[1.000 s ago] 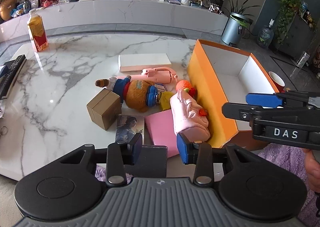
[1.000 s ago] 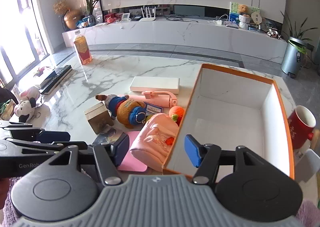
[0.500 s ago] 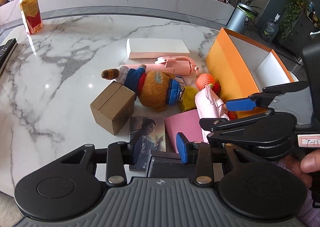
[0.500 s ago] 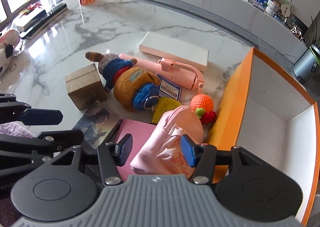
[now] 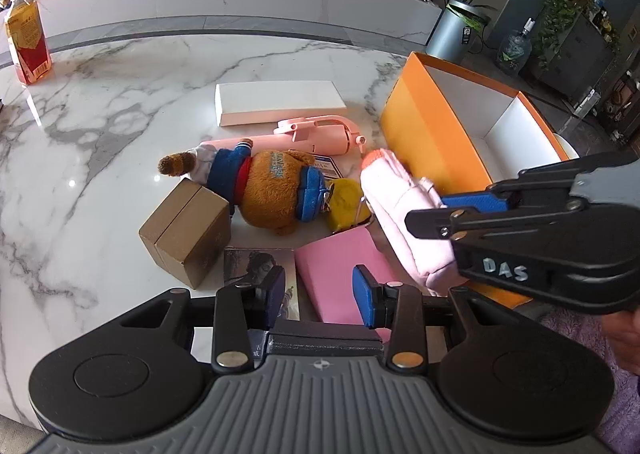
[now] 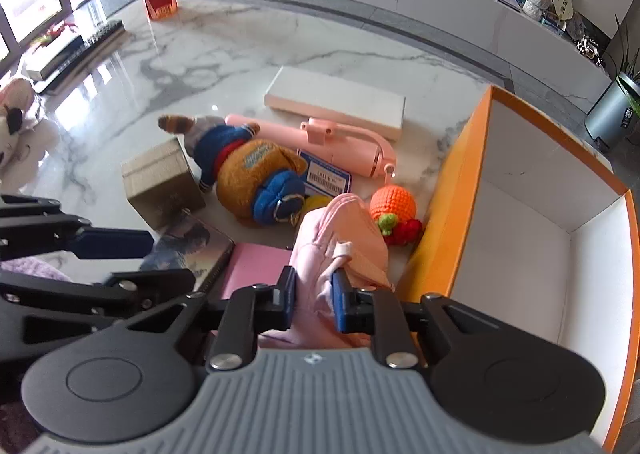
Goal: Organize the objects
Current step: 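Lift the pink bag with the right tool and lower it into the shoebox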
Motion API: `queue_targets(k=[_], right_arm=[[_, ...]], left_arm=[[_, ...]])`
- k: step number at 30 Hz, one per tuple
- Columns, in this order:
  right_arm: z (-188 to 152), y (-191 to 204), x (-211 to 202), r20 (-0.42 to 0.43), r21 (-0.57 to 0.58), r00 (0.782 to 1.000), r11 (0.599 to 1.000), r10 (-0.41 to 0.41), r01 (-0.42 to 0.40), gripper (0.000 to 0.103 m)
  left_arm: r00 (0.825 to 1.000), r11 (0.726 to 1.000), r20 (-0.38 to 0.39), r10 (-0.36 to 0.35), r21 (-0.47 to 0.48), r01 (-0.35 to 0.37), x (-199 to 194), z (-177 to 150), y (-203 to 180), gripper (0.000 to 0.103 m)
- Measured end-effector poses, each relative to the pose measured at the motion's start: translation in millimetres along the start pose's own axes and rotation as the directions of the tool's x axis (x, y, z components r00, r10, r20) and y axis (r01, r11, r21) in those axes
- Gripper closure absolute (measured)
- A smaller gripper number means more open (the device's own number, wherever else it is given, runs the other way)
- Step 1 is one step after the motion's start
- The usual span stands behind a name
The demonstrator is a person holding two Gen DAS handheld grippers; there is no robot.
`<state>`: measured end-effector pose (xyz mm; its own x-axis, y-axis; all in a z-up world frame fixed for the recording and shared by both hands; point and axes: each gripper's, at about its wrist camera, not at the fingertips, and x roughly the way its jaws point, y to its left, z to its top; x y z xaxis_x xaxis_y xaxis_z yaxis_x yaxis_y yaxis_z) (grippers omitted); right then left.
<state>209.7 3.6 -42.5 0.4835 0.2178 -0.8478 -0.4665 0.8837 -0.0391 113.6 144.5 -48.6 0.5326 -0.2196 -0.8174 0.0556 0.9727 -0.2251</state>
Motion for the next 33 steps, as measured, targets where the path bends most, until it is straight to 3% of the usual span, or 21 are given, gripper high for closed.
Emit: queue_targets(k=[3,7,11,15,17,22,29,33], right_arm=[[2.5,-14.8,-34.2,0.089,0.062,0.994,0.995,0.066,-0.072,0.084],[-1.9,-44.8,-84.9,0.222,0.158,0.967,0.975,0.122,-0.159,0.084],[-19.7,-79.1,-118.3,0.298,0.251,0.953,0.96,0.048,-0.126,0.084],[-45.4,-112.3,-117.3,0.284,0.351,0.959,0.932,-0.019,-0.085,0.084],[-58.3,-125.4,-109.6,0.267,0.393,0.964,0.915,-0.017,-0.093,0.084],[-78.2,-145.2,-92.5,0.25,0.443,0.968,0.89,-0.009,-0.106,0.084],[-95.5,-170.1,-73.5,0.234,0.491,0.972,0.862,0.004,-0.122,0.084],[-106.2,-179.6,-64.6,0.231,0.518,0.972,0.842,0.032,-0.15,0.084]], left_arm=[[1.0,1.0,-0.018,0.007,0.018,-0.007,5.2,4.1,-13.0,0.06],[0.998,0.998,-0.051,0.03,0.061,-0.027,21.6,10.7,-38.2,0.056],[0.992,0.993,-0.09,0.089,0.084,-0.082,45.8,14.7,-63.0,0.047],[0.971,0.979,-0.15,0.185,0.118,-0.169,75.1,14.3,-80.3,0.046],[0.949,0.964,-0.186,0.255,0.123,-0.235,88.9,13.5,-82.4,0.046],[0.926,0.954,-0.228,0.3,0.086,-0.288,102.6,16.9,-85.1,0.038],[0.886,0.917,-0.247,0.394,0.177,-0.358,118.1,15.6,-100.5,0.032],[0.884,0.913,-0.248,0.396,0.211,-0.35,118.8,15.7,-100.7,0.036]])
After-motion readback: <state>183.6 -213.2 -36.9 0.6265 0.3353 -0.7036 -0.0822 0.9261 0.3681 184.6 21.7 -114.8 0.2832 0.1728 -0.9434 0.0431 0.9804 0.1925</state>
